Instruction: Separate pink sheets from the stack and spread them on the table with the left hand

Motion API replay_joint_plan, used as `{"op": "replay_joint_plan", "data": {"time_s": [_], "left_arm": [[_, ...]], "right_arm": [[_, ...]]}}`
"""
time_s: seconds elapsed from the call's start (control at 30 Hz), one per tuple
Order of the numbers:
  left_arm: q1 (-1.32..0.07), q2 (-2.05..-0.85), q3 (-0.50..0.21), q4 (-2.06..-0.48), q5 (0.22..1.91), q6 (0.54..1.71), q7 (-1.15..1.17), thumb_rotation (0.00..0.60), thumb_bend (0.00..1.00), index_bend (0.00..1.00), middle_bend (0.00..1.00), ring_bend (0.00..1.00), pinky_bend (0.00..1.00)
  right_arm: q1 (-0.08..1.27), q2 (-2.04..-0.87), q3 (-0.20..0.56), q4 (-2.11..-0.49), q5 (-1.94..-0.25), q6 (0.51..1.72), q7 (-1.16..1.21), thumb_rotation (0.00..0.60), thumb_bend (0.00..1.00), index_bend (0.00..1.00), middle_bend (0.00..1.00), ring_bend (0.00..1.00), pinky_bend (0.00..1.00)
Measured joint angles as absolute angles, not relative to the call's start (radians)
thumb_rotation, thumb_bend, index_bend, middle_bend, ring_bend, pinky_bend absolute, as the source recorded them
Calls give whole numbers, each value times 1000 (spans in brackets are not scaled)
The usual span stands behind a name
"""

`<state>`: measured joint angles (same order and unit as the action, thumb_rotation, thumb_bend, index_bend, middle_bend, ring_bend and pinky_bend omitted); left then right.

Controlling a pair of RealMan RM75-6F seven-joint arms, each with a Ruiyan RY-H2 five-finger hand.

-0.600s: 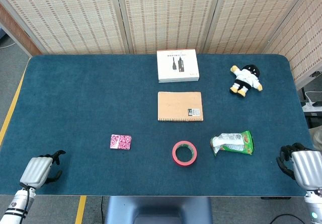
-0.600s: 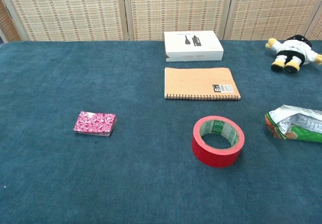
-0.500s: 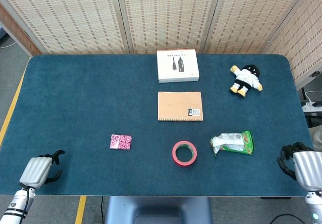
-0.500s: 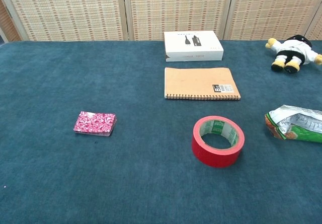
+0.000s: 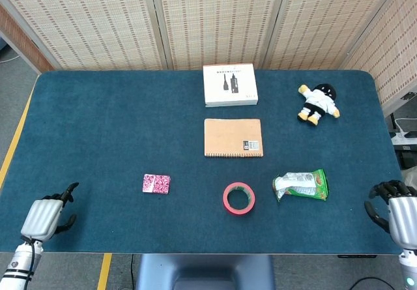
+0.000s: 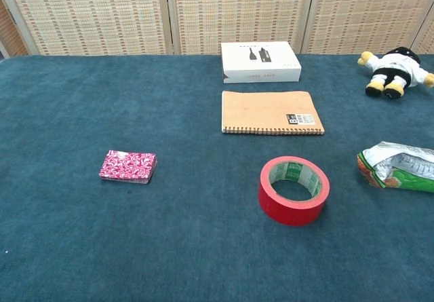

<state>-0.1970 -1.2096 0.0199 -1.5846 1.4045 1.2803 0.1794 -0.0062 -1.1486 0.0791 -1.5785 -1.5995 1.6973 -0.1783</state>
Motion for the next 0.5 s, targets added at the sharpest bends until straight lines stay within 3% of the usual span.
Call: {"op": "replay_joint_plan", "data": {"time_s": [0.17,0.33,0.5], "left_arm": [[-208,-1214,8,-1586,1417,1277,148,600,371,53,591,679,707],[-247,-1229,-16,-1603,1418,1252,223,600,358,51,722,839,881],[-309,-1262,-63,-1633,1376,1198,307,600,354,185,885,980,999]], "right_arm": [[-15,-1160,76,-1557,-1622,1721,-186,600,169,869,772,656,834],[-16,-1154,77,-1566,-1619,1716,-172,600,169,886,786,669,842],[-17,-1161,75,-1552,-1644,1731,-143,600,169,884,786,669,842]]}}
